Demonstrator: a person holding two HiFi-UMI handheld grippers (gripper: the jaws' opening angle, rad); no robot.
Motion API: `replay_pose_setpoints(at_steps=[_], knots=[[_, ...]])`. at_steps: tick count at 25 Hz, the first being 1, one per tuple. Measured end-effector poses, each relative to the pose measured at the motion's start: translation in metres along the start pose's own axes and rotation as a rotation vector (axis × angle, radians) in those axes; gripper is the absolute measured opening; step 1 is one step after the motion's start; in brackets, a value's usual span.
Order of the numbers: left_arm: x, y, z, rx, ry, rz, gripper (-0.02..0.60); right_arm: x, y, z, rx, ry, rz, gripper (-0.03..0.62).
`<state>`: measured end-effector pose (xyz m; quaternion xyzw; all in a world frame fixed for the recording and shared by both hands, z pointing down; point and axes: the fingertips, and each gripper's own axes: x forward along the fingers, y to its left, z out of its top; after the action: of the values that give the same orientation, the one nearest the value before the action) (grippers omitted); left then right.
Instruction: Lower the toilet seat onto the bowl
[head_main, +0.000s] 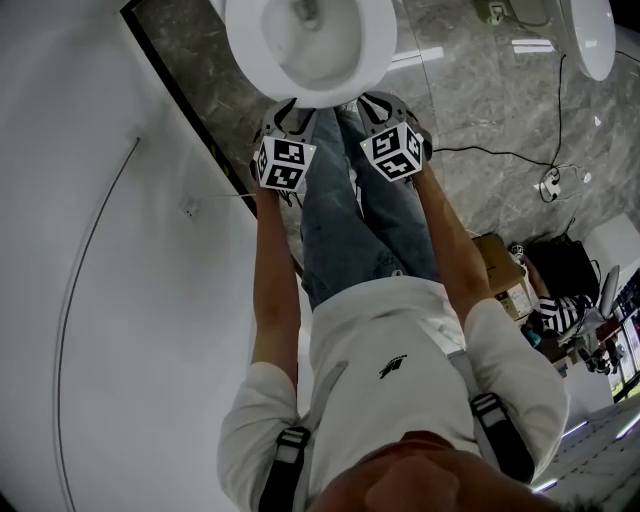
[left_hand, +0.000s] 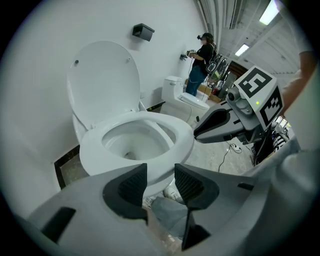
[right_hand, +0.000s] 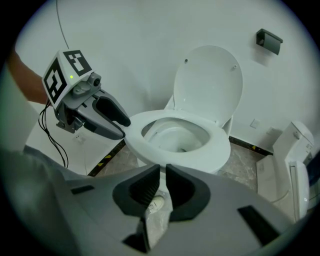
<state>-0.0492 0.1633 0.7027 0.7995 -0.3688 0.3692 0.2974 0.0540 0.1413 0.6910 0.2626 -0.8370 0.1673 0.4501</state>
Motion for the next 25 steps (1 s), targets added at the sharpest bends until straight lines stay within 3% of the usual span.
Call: replay_pose_setpoints(at_steps=[25], knots=[[0.043,0.003,-0.043,-0.085,0.025,0.001,0.146,0.046,0.010,-0.046,0.047,0.070,0.019,0.052]])
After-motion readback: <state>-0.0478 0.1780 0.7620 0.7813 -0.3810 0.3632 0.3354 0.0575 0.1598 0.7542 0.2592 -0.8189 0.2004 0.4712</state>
